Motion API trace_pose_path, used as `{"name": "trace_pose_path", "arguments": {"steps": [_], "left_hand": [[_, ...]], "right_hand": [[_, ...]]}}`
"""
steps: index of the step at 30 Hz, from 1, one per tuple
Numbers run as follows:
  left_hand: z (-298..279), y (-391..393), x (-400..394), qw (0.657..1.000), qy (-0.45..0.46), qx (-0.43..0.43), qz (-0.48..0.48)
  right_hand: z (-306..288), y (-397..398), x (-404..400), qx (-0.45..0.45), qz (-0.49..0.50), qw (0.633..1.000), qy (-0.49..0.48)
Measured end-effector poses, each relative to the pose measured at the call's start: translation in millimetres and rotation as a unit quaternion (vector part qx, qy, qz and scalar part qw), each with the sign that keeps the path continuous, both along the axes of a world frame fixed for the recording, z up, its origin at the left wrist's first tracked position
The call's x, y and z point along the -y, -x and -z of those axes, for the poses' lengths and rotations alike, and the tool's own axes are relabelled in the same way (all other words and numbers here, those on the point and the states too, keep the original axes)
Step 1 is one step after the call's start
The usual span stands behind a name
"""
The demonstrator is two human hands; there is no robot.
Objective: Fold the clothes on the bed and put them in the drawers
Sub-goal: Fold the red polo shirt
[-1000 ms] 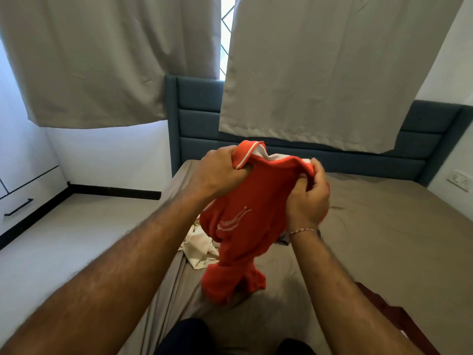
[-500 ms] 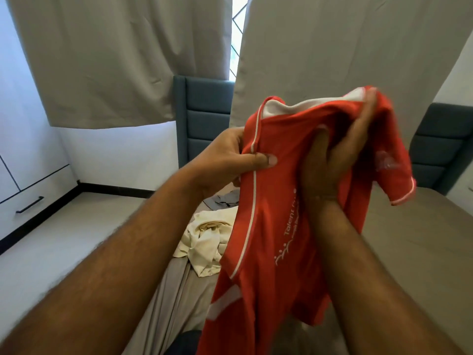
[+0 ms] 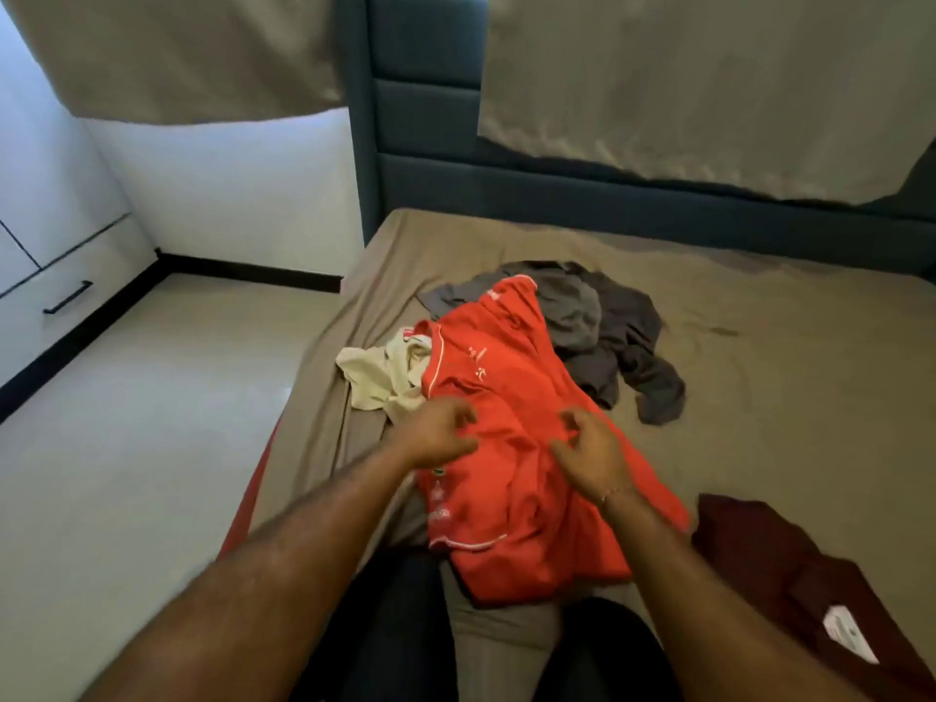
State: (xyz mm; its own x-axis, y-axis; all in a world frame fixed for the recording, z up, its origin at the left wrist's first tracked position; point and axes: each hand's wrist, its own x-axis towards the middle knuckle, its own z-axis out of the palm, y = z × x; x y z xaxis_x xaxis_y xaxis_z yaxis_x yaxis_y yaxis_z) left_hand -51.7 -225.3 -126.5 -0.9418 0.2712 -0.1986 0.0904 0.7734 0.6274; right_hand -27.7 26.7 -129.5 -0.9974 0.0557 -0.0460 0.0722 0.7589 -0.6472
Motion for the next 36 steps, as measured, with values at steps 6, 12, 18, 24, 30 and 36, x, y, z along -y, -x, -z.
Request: {"name": "trace_pose_path", "arguments": {"steps": [6,12,18,24,30,36], "left_hand": [[91,-84,-36,0.982,0.175,0.010,0.067],[118,-103,-37,0.957,0.284,-0.044,0.043],[110,-83,-3,0.972,0.156,-0.025,-0.172],[75,-45,66,0.798,-0.285,0.022,-0.531],[58,-33,93,0.650,-0.529,0.021,-0.546],[63,-13,68,0.697,-0.523,-0.037,-0.489]], "right_hand": [[76,-83,9,0.068,0.001,0.998,0.016],[103,-112,29,0.133,-0.218,0.962,-0.094],[110,-113,30,0.197,-0.246,0.934,-0.166],[98,-103,2,0.045,0.014,0.996,0.072],[91,-80,-17,-0.045,0.251,0.963,0.090],[86,-75,0,-0.134,0.098,0.986,-0.012]]}}
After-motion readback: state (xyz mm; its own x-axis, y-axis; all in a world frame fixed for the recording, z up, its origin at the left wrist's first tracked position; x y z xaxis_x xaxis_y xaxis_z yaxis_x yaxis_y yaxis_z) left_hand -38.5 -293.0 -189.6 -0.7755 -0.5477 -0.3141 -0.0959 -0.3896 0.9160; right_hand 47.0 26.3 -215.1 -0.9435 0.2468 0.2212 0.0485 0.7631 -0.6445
